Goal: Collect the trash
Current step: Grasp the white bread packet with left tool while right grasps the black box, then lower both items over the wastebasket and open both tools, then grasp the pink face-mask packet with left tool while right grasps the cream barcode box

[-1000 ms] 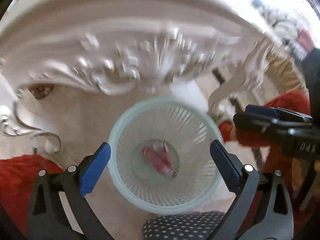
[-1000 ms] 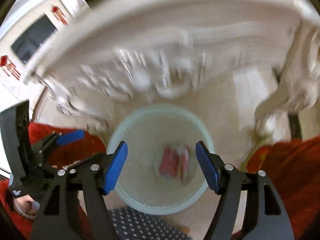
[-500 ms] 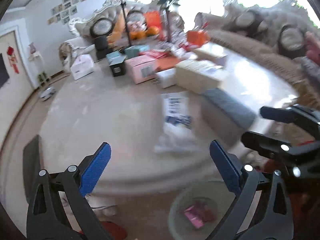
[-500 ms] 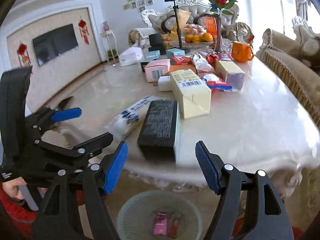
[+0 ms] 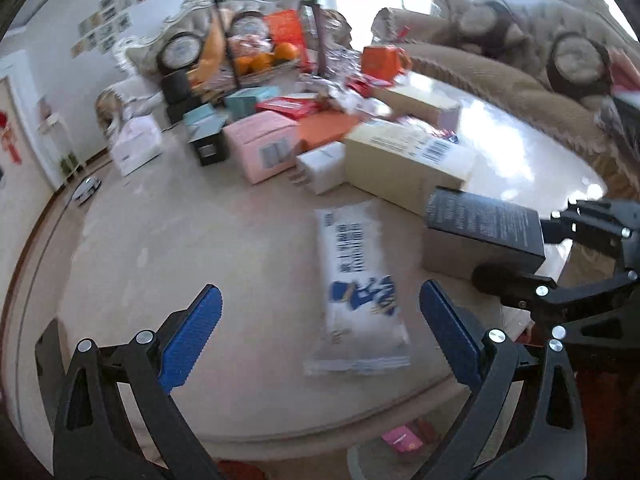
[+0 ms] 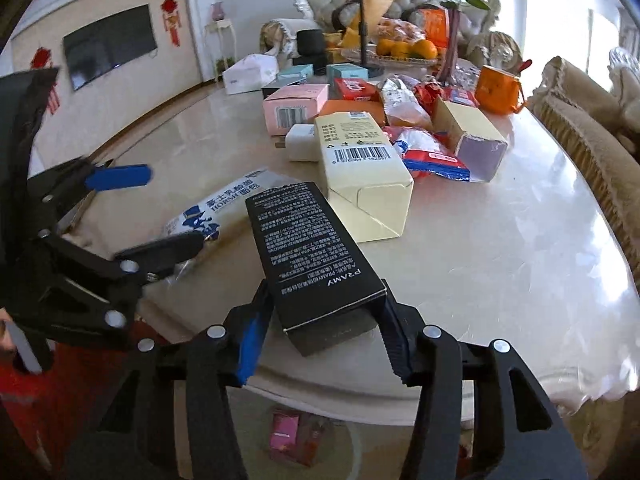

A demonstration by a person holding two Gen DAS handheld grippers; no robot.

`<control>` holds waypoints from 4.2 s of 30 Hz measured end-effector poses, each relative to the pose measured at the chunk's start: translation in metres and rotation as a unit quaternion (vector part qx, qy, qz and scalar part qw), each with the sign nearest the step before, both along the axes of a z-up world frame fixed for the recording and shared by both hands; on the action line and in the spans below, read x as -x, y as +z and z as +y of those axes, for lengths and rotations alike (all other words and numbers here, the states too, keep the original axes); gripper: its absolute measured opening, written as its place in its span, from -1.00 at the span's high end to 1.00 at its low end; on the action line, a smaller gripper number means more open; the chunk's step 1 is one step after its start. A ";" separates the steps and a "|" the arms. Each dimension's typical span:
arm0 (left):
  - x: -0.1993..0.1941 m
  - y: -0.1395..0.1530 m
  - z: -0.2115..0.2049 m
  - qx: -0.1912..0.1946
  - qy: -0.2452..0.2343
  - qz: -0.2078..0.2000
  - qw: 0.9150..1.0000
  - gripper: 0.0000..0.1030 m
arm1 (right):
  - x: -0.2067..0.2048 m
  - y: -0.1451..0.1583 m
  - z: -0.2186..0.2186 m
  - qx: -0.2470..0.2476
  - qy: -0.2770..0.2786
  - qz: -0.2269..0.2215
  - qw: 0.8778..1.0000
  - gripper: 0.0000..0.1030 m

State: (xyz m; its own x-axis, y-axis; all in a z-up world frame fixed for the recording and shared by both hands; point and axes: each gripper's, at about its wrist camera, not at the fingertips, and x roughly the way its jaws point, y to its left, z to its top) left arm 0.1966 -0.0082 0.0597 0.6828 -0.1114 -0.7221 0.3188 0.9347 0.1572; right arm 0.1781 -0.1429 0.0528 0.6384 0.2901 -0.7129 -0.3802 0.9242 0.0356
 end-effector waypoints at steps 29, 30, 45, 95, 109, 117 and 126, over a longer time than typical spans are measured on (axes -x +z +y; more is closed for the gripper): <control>0.072 0.045 0.029 0.169 -0.040 -0.007 0.985 0.39 | 0.085 0.030 -0.041 -0.166 0.030 -0.032 0.985 0.21; 0.087 0.047 0.030 0.176 -0.048 -0.008 0.983 0.39 | 0.097 0.028 -0.042 -0.168 0.033 -0.028 0.985 0.21; 0.149 -0.164 -0.018 0.101 -0.035 0.209 0.972 0.39 | 0.114 -0.137 -0.005 -0.030 -0.025 0.167 0.985 0.25; -0.169 0.026 0.024 0.179 0.177 0.072 0.965 -0.66 | -0.046 0.014 -0.020 -0.019 0.005 -0.037 0.999 -0.32; -0.218 -0.001 0.047 0.135 0.211 0.108 0.962 -0.66 | -0.069 0.004 -0.016 -0.024 0.008 -0.008 1.000 -0.32; -0.224 -0.008 0.032 0.102 0.159 0.089 0.978 -0.23 | -0.076 -0.004 -0.001 -0.007 0.003 -0.015 1.000 0.05; -0.182 0.002 0.053 0.128 0.149 0.067 0.978 -0.23 | -0.046 0.005 -0.015 -0.086 0.004 -0.007 0.996 0.08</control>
